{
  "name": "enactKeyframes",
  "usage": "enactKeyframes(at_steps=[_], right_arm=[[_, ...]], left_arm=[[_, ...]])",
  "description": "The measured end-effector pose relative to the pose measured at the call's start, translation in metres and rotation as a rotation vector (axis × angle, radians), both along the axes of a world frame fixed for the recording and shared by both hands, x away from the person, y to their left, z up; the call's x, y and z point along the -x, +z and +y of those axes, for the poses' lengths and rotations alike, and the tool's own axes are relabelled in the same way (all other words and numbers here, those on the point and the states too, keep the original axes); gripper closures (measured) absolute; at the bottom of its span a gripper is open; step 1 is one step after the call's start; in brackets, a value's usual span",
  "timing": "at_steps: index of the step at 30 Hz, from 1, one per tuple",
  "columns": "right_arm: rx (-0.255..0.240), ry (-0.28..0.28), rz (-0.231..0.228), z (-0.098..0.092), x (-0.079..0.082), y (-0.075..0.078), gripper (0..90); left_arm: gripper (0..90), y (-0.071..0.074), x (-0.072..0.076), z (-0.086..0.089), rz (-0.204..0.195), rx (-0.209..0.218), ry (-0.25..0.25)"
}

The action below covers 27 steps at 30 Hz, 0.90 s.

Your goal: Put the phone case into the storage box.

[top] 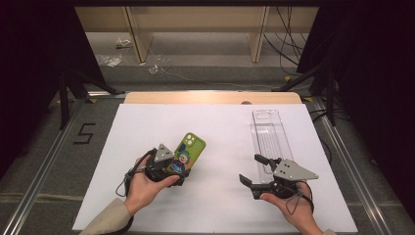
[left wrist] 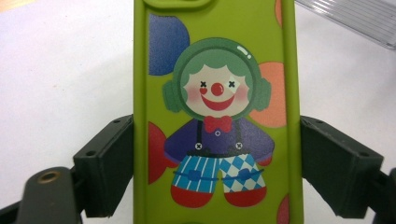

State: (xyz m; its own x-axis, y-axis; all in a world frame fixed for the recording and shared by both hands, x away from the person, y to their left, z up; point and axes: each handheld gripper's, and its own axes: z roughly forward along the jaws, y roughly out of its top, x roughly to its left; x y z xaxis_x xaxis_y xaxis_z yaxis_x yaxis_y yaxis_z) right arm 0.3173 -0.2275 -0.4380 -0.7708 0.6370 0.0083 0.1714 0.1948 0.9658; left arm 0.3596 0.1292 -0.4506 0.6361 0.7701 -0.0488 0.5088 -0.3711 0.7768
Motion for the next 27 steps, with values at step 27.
enactKeyframes(at_steps=[27], right_arm=[[-0.011, -0.004, 0.021, 0.028, -0.014, 0.010, 17.0]], left_arm=[[16.4, 0.001, 0.013, -0.017, -0.034, -0.015, -0.059]])
